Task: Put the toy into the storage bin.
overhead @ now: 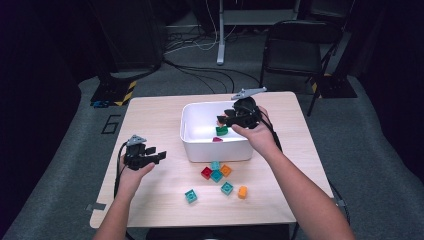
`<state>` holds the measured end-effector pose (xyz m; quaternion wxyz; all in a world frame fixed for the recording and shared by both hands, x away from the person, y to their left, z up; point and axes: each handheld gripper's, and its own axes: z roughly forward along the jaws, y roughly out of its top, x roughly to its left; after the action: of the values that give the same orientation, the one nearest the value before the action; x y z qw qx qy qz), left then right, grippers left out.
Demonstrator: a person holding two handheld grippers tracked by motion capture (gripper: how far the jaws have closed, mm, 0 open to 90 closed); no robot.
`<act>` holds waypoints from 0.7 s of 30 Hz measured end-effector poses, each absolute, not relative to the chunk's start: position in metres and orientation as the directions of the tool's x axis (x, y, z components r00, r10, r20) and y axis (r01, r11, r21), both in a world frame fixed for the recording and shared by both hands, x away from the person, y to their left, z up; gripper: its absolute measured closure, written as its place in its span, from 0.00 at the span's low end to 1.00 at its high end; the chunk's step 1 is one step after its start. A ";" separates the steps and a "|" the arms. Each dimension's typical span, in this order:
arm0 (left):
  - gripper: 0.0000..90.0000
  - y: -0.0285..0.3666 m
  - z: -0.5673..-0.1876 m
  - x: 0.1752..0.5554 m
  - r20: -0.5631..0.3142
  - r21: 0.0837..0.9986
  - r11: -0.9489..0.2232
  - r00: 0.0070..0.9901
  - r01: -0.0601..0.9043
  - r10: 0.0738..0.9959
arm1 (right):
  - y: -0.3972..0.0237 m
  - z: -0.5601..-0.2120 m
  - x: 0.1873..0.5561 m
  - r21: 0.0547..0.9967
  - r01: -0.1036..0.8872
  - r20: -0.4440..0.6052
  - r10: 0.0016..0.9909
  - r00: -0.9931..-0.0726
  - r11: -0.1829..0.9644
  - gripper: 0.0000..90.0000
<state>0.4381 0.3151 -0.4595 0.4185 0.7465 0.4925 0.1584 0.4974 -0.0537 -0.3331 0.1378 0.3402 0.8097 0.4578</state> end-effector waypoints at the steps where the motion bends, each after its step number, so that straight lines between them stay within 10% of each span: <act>1: 0.48 0.315 -0.460 0.438 -0.176 0.781 -0.164 0.465 0.602 0.868 | -0.053 -0.334 0.499 0.833 0.429 0.091 0.679 -0.728 0.348 0.65; 21: 0.48 0.318 -0.460 0.440 -0.183 0.779 -0.162 0.467 0.606 0.865 | -0.022 -0.354 0.548 0.817 0.408 -0.008 0.715 -0.699 0.408 0.65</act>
<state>0.4398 0.3179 -0.4596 0.4198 0.7464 0.4927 0.1543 0.5476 -0.0217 -0.3543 0.1816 0.3427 0.8190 0.4228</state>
